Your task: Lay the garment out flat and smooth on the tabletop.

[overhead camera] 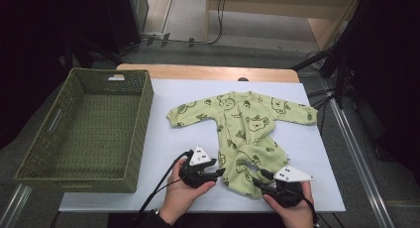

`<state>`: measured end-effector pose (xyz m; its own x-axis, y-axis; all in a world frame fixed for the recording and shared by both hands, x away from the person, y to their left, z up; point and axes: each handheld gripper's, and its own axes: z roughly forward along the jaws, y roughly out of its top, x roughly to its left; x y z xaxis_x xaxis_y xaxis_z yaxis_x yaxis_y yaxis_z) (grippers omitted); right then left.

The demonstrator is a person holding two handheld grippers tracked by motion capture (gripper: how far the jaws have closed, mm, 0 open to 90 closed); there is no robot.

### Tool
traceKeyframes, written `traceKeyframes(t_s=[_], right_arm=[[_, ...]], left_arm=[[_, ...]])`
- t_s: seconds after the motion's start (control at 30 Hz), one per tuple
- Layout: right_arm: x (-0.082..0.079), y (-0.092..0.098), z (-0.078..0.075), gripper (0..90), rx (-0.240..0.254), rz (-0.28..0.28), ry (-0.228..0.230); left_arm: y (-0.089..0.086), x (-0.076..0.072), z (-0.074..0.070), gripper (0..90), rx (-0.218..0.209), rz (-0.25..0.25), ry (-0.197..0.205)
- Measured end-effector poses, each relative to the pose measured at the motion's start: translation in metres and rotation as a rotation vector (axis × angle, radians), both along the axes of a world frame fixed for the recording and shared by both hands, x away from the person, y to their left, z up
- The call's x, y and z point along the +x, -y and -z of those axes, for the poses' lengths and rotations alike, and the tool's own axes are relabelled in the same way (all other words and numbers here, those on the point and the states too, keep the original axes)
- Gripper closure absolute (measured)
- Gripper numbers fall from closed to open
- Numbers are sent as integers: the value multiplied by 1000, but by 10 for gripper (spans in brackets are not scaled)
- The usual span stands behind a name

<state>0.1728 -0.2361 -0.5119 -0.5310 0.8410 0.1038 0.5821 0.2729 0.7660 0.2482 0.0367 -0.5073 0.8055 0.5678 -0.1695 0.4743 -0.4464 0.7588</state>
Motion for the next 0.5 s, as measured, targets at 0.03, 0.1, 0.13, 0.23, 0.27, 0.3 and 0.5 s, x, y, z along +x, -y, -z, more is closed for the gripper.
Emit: traceKeyframes(t_s=[0.03, 0.1, 0.13, 0.23, 0.27, 0.3, 0.5], right_arm=[[-1, 0, 0, 523, 4, 4, 1], [-4, 0, -2, 526, 14, 13, 25], [-6, 0, -4, 528, 22, 12, 31], [-11, -1, -5, 528, 21, -8, 34], [-12, -1, -4, 528, 22, -15, 26], [-13, -2, -2, 528, 15, -20, 21], [-22, 3, -2, 528, 28, -8, 27]], left_arm=[[4, 0, 1, 547, 16, -2, 3], [6, 0, 3, 576, 32, -4, 5], [7, 1, 3, 591, 40, -5, 7], [8, 2, 6, 657, 58, -12, -12], [9, 2, 6, 684, 73, -11, -6], [9, 2, 6, 698, 80, -15, 0], [9, 2, 8, 826, 58, -8, -20]])
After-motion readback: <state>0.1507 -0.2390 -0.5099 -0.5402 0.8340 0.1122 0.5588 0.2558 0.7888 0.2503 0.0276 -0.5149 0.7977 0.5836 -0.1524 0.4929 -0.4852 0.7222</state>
